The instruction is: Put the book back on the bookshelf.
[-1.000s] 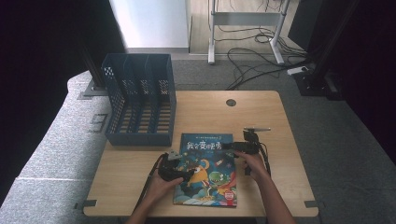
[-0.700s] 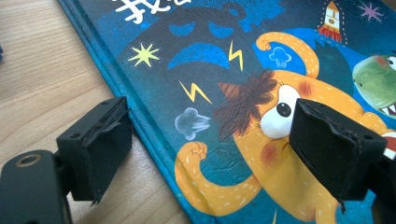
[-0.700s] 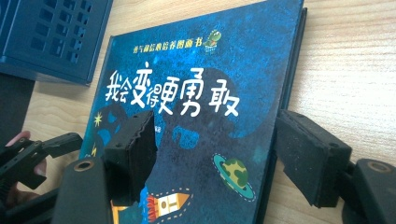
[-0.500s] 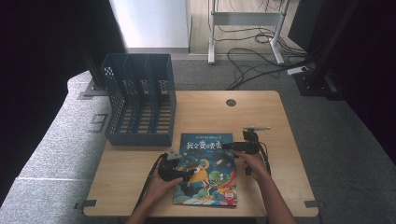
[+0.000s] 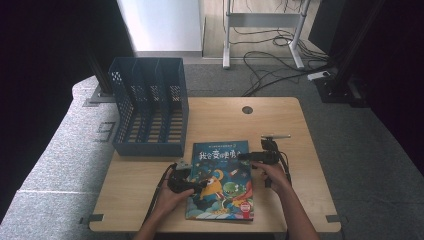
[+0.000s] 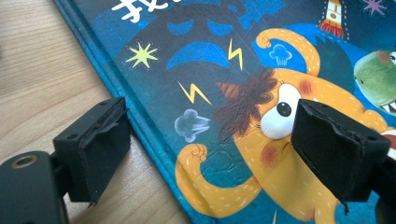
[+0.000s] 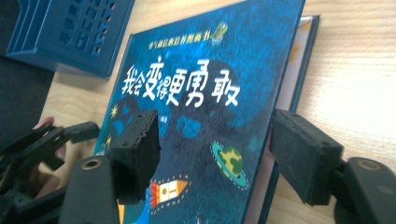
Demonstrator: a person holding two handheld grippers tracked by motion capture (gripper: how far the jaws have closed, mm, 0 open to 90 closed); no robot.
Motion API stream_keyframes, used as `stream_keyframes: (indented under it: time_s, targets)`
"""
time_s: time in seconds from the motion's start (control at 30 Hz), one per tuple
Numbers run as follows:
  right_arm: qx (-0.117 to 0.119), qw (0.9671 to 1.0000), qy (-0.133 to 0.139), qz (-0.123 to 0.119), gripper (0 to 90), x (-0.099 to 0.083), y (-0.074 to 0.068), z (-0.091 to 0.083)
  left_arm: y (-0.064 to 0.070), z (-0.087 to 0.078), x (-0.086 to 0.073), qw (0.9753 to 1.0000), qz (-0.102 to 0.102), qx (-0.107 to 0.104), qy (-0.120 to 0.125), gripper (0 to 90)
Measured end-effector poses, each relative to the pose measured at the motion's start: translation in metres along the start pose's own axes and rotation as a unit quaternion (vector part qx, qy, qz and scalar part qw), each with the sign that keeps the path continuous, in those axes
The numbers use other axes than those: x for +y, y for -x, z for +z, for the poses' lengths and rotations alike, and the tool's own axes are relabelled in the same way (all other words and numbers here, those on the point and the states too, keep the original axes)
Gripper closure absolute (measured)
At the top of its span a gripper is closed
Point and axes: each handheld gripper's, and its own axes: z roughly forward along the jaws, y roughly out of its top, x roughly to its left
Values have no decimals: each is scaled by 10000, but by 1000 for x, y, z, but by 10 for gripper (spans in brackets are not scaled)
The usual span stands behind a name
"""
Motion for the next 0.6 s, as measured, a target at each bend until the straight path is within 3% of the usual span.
stream_keyframes:
  time_s: [0.03,0.07,0.1,0.23,0.27,0.43,0.6]
  targets:
    - [0,10000,0,0,359,0,0,0,0,0,0,10000,-12,-18,7,116]
    - [263,9996,-90,34,361,-1,1,2,-2,0,0,9999,-71,-82,18,109]
    - [292,9995,-89,-57,373,-2,-4,4,-3,-1,0,9999,-94,-107,24,114]
    - [33,9996,-34,-261,391,-2,-14,8,-5,-2,0,9997,-149,-186,39,114]
    - [-192,9987,-83,-468,400,-1,-19,9,-5,-2,0,9997,-158,-193,44,115]
    - [-461,9965,-70,-689,429,0,-26,8,-6,-2,0,9995,-211,-238,42,115]
    - [-581,9952,-64,-779,470,-1,-26,8,-5,-2,0,9995,-210,-219,37,117]
